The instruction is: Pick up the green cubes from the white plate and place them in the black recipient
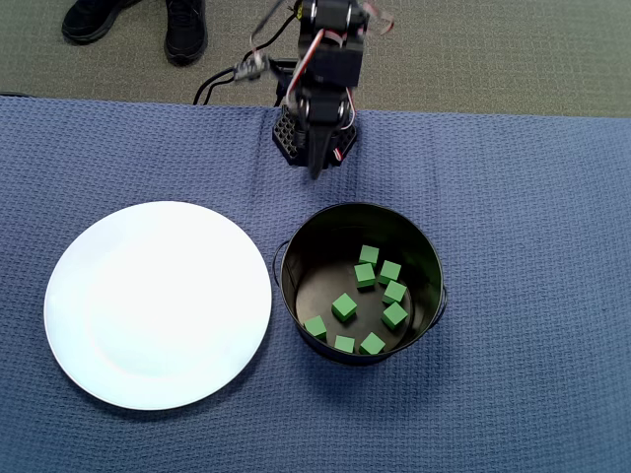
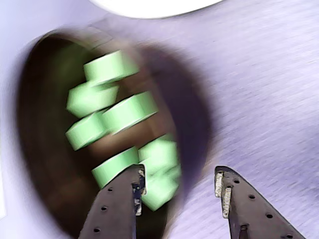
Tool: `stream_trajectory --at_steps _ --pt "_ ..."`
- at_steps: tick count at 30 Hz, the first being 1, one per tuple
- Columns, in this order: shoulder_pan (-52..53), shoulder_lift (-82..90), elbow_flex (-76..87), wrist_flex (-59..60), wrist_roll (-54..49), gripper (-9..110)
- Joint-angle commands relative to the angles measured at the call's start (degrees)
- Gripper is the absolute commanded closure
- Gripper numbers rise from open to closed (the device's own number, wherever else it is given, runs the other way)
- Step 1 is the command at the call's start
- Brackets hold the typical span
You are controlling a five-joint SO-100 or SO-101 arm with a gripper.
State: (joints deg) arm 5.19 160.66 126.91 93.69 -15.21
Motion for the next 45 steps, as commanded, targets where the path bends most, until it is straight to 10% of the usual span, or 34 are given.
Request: stream_trajectory --at_steps 1,45 --pt "2.6 -2.6 9.4 -6.4 -1.6 95" --pt "-4.7 8.9 32.6 -22.9 3.3 100"
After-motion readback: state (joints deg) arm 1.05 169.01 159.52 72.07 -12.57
